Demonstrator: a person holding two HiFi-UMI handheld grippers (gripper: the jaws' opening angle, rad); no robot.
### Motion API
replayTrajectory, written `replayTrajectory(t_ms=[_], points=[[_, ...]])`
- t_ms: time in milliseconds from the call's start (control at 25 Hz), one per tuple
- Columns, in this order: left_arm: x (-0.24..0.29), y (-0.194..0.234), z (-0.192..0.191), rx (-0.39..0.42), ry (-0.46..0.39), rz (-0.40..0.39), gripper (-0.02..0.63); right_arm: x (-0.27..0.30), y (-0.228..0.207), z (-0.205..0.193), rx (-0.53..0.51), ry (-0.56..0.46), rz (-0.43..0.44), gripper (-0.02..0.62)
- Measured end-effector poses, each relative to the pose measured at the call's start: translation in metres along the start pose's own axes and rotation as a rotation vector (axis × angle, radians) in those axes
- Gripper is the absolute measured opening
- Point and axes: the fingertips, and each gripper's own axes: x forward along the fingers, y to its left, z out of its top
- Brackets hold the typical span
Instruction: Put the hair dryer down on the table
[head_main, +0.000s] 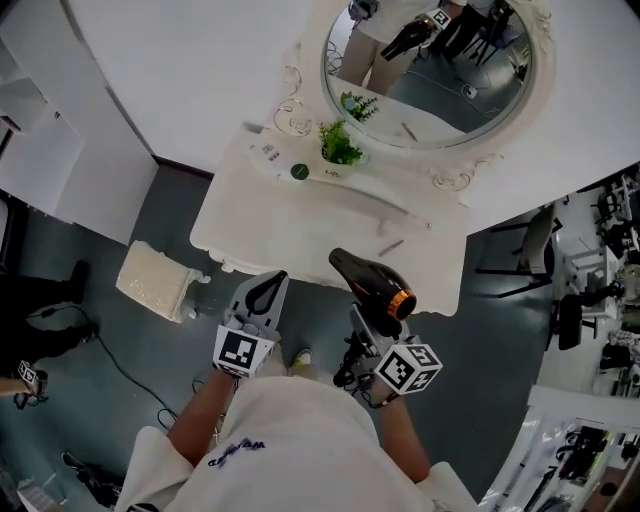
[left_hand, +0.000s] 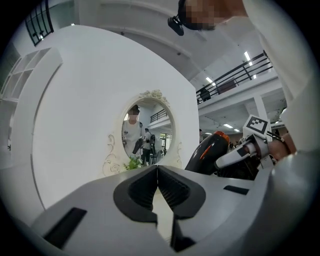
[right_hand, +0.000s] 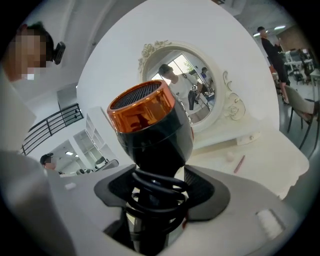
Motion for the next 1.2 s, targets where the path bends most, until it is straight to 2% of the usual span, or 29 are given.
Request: replayTrajectory(t_ms=[240, 520, 680, 760, 880, 1040, 1200], points=[[0.008, 0.04, -0.034, -0.061, 0.035, -0.021, 0.009, 0.031, 0.014, -0.005, 0.004, 0.017, -0.041, 0.31], [0.03, 0.052, -0.062, -0.048, 0.096, -0.053, 0.009, 0.059, -0.003, 0.004, -0.015, 0.005, -0.066, 0.31], [0.05, 0.054, -0.077, 0.001, 0.119, -0.066, 0.009, 0.079, -0.019, 0.002, 0.034, 0.016, -0.024, 0.31], [0.062, 0.057, -0.083, 0.019, 0.133, -0.047, 0.009, 0.09, -0.03, 0.0, 0.05, 0.033, 0.007, 0.31], [0.078, 0.063, -0.087, 0.007, 0.143, 0.002, 0.009, 0.114, -0.047, -0.001, 0.054, 0.086, 0.062, 0.31], [0.093, 0.066, -0.099, 0.001, 0.17, 0.023, 0.009, 0.141, -0.064, -0.014, 0.129, 0.157, 0.167, 0.311], [0.11, 0.074, -0.108, 0.003, 0.187, 0.033, 0.009, 0.172, -0.083, -0.024, 0.086, 0.203, 0.157, 0.31]])
